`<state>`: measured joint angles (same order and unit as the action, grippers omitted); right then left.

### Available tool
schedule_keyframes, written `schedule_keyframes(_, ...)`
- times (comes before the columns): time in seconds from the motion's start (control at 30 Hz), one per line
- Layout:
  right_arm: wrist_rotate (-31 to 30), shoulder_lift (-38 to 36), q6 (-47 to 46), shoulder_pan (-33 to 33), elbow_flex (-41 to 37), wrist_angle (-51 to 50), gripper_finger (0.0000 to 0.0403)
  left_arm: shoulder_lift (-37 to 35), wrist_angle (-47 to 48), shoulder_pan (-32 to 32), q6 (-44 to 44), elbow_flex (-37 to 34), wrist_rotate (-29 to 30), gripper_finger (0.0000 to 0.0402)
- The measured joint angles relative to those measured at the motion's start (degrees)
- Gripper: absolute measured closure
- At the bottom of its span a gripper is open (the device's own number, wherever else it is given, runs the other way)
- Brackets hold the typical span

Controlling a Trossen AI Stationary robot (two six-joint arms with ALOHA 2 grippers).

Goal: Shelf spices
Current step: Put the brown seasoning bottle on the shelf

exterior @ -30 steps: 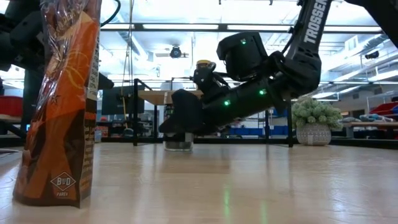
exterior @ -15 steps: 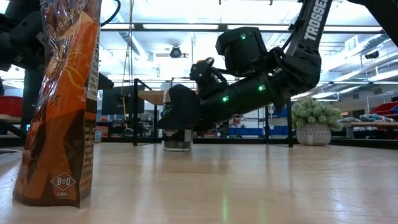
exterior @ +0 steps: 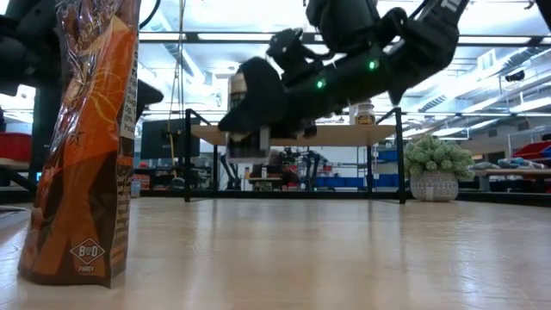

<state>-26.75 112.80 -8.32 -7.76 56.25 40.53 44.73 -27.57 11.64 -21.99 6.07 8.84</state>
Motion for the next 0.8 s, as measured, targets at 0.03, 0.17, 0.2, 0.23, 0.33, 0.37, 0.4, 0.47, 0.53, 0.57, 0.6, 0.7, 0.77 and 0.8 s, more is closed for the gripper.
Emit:
schedule_keyframes(0.03,-0.04,-0.85,0.00,-0.16,0.00,-1.09,0.0121,-0.02,-0.82,0.00,-0.72,0.00,0.00,0.0390)
schedule_keyframes(0.17,-0.01,-4.36,0.72,-1.21,0.00,-4.47,0.0127,0.00,-2.78,0.00,-1.41,0.00,0.19,0.0343)
schedule_keyframes(0.2,0.06,-5.20,0.71,-1.44,0.00,-5.00,0.0128,0.00,-3.32,0.00,-1.33,0.00,0.62,0.0327)
schedule_keyframes(0.23,0.24,-5.91,0.68,-1.61,0.00,-5.56,0.0129,-0.02,-3.44,0.00,-0.72,0.00,1.08,0.0309)
schedule_keyframes(0.33,1.16,-7.45,0.46,-2.10,0.00,-6.26,0.0126,0.00,-4.13,0.00,1.35,0.00,2.55,0.0259)
schedule_keyframes(0.37,1.12,-7.81,0.46,-2.32,0.00,-6.22,0.0125,0.00,-4.82,0.00,2.10,0.00,2.99,0.0244)
schedule_keyframes(0.4,1.13,-8.30,0.45,-2.57,0.00,-6.38,0.0124,0.00,-5.43,0.00,2.13,0.00,3.48,0.0233)
schedule_keyframes(0.47,1.47,-9.06,0.44,-3.07,0.00,-6.79,0.0125,0.00,-7.04,0.00,2.24,0.00,3.94,0.0215)
schedule_keyframes(0.53,1.92,-9.65,0.43,-3.47,0.00,-7.95,0.0126,-0.01,-8.89,0.00,2.25,0.00,4.71,0.0205)
schedule_keyframes(0.57,2.90,-9.84,0.41,-3.58,0.00,-8.40,0.0126,-0.02,-9.53,0.00,2.25,0.00,4.92,0.0203)
schedule_keyframes(0.6,3.38,-9.88,0.08,-3.73,0.00,-8.49,0.0126,-0.02,-10.03,0.00,2.25,0.00,4.99,0.0202)
schedule_keyframes(0.7,5.46,-9.88,-2.09,-3.88,0.00,-8.34,0.0124,-0.02,-10.85,0.00,2.22,0.00,4.98,0.0203)
schedule_keyframes(0.77,6.99,-9.88,-3.37,-3.88,0.00,-8.34,0.0124,0.00,-10.99,0.00,2.13,0.00,4.51,0.0203)
schedule_keyframes(0.8,7.48,-9.88,-3.89,-3.88,0.00,-8.30,0.0125,0.13,-11.58,0.00,2.35,0.00,4.03,0.0203)
